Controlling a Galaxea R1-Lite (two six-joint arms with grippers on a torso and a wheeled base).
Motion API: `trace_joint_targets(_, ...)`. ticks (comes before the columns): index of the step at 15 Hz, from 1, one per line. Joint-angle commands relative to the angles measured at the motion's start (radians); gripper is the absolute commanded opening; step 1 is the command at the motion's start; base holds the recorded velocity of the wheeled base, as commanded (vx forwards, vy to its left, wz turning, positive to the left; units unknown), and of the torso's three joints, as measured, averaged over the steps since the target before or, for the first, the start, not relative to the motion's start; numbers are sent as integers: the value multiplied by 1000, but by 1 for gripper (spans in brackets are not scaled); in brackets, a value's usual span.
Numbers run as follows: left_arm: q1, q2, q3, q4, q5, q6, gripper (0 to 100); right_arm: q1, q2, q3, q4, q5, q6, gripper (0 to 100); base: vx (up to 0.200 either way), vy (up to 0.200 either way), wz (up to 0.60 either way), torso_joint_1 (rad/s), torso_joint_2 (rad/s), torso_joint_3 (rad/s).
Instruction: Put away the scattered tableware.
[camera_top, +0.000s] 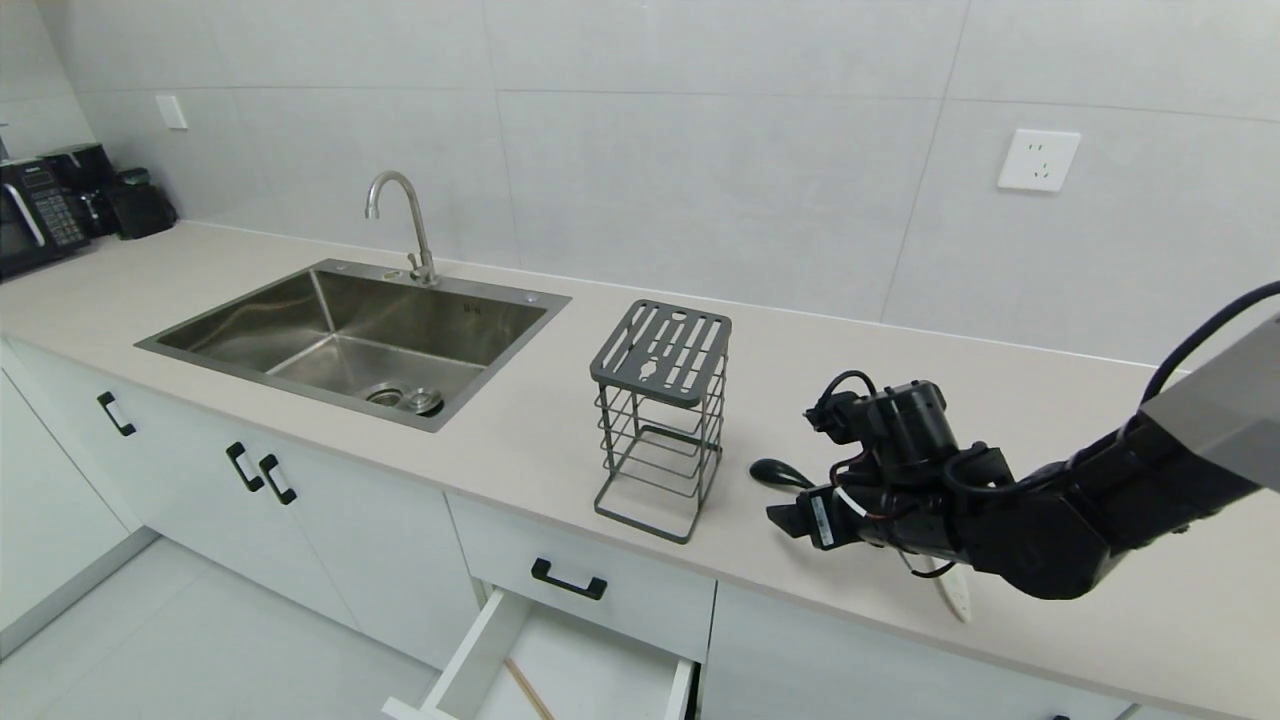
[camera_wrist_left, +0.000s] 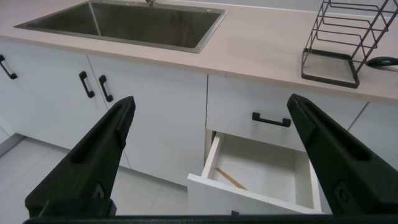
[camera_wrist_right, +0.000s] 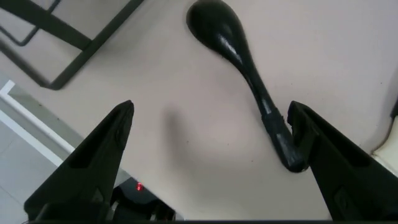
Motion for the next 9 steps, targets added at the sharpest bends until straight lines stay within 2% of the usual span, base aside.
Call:
trace_joint_targets(1,0,1,0,0,0,0,100,-27,46,-11,-1,3,-35,100,0,0,0,0,0,0)
trace_joint_targets(2,1,1,0,0,0,0,100,-30,51,-16,-6,5,-37,100,0,0,0,0,0,0)
trace_joint_targets(5,1,1,0,0,0,0,100,-65,123,-41,-138,60,-45,100,0,0,0,0,0,0)
trace_joint_targets(9,1,1,0,0,0,0,100,-76,149,-56,-156,66,-49,100,0,0,0,0,0,0)
